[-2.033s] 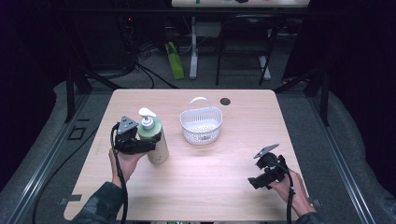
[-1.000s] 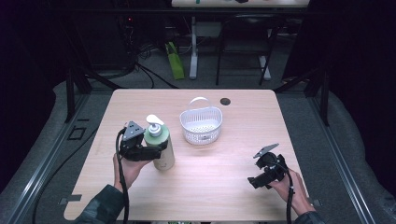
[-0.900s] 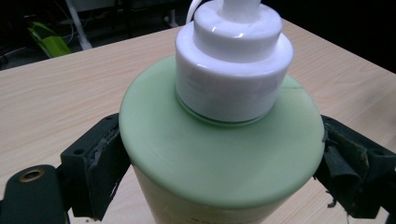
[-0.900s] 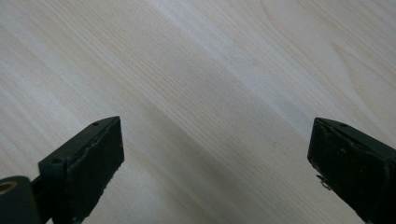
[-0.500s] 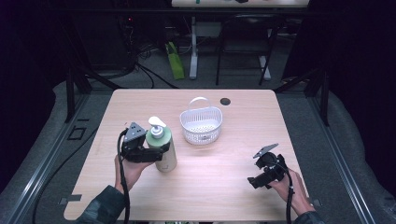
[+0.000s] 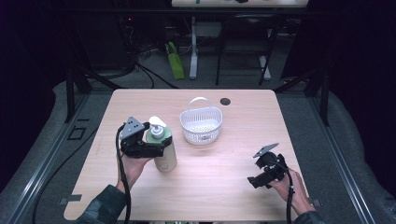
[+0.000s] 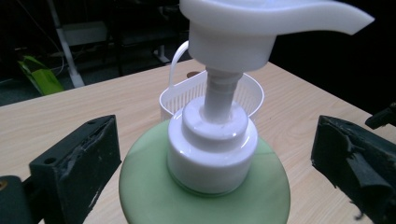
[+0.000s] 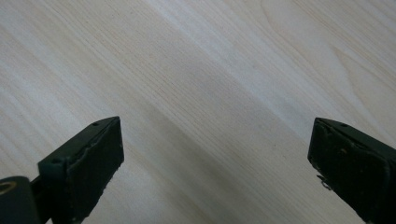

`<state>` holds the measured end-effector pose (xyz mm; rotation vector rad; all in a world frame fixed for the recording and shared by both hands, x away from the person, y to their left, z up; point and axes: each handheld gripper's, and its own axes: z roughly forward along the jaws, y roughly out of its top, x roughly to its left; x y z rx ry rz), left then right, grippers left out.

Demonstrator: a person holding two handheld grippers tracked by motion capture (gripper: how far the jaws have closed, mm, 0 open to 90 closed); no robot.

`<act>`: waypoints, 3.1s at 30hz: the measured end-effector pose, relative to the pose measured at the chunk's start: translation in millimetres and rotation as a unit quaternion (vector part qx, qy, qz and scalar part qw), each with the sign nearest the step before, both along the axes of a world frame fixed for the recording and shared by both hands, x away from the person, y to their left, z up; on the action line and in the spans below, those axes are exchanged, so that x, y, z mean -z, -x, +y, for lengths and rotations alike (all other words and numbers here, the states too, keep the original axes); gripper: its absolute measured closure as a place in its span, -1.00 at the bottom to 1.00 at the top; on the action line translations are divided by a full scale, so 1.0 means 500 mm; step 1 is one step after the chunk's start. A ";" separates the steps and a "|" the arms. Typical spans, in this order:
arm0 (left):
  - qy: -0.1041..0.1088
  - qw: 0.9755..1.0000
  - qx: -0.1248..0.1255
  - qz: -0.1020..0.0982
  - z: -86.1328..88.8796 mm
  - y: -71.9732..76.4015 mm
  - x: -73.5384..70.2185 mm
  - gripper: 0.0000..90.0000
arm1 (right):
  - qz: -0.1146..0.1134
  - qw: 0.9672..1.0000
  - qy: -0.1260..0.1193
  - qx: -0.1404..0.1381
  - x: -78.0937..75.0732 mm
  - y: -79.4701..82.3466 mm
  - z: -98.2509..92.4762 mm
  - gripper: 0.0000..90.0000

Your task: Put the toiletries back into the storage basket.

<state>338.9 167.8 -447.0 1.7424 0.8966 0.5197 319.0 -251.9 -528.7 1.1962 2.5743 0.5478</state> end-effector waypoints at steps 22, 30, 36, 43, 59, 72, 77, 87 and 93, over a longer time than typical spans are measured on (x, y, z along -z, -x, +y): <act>0.056 0.997 -0.024 -0.038 0.013 -0.002 -0.016 -0.47 | 0.004 1.000 -0.002 -0.003 0.003 0.001 0.003 -0.93; 0.057 0.996 -0.019 -0.060 0.012 0.007 -0.020 -0.02 | 0.004 1.000 0.000 -0.003 0.003 0.001 0.003 -0.92; 0.058 0.996 -0.016 -0.068 0.012 0.009 -0.021 0.15 | 0.002 1.000 0.002 -0.004 0.003 0.001 0.004 -0.92; 0.060 0.995 -0.018 -0.077 0.012 0.011 -0.021 0.31 | 0.004 1.000 0.000 -0.003 0.003 0.001 0.003 -0.92; 0.045 0.994 -0.010 -0.098 0.011 0.012 -0.026 0.49 | 0.001 1.000 0.003 -0.004 0.002 0.002 0.003 -0.92; 0.047 0.993 -0.002 -0.110 0.012 0.026 -0.056 0.49 | -0.002 1.000 0.009 -0.007 0.000 0.004 0.004 -0.92; 0.043 0.993 0.002 -0.110 0.011 0.030 -0.065 0.49 | 0.001 1.000 0.009 -0.008 0.003 0.005 0.008 -0.92; 0.035 0.993 0.010 -0.110 0.007 0.037 -0.083 0.49 | 0.003 1.000 0.013 -0.012 0.005 0.006 0.011 -0.92; 0.034 0.993 0.015 -0.110 0.004 0.037 -0.096 0.48 | 0.002 1.000 0.014 -0.013 0.004 0.007 0.011 -0.92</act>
